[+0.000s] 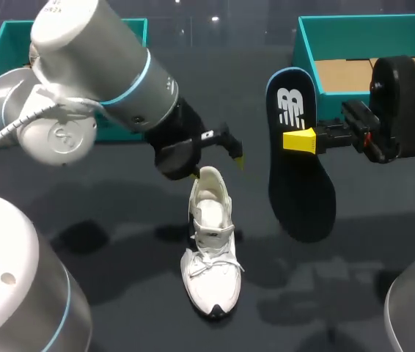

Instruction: Take the shoe out of the shoebox, open the shoe tongue, remove and reinsert the insole, then place the shoe into the shoebox

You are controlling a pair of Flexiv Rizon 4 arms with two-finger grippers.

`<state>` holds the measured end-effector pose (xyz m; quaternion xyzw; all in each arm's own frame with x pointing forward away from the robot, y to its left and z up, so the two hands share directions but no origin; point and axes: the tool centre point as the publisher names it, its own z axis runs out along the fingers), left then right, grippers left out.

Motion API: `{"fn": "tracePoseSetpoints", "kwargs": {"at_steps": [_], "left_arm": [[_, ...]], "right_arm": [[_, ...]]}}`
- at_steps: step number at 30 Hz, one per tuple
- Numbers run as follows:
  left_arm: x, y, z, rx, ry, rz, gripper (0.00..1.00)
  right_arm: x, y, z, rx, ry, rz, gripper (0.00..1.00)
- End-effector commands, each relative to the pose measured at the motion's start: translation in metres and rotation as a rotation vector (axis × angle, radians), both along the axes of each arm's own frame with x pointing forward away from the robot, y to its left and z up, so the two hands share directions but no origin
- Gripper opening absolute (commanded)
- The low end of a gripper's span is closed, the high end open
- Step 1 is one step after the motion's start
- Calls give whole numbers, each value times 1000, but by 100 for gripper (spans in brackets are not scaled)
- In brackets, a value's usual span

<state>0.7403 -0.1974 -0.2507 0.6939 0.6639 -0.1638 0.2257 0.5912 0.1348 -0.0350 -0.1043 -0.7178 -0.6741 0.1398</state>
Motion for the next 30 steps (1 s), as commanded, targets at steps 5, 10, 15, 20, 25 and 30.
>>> {"fn": "tracePoseSetpoints", "kwargs": {"at_steps": [5, 10, 15, 20, 25, 30], "left_arm": [[0, -8, 20, -324, 4, -6, 100], [1, -14, 43, -375, 1, -11, 100], [1, -14, 43, -375, 1, -11, 100], [7, -11, 44, -416, 32, 0, 100], [8, -6, 56, -512, -2, -4, 100], [12, -2, 68, -589, -38, -12, 100]], "right_arm": [[0, 1, -1, 0, 1, -1, 0], [0, 1, -1, 0, 1, -1, 0], [0, 1, -1, 0, 1, -1, 0], [0, 1, -1, 0, 1, -1, 0], [11, -3, -2, 9, 46, -3, 0], [46, -10, -10, 5, 152, 20, 0]]}}
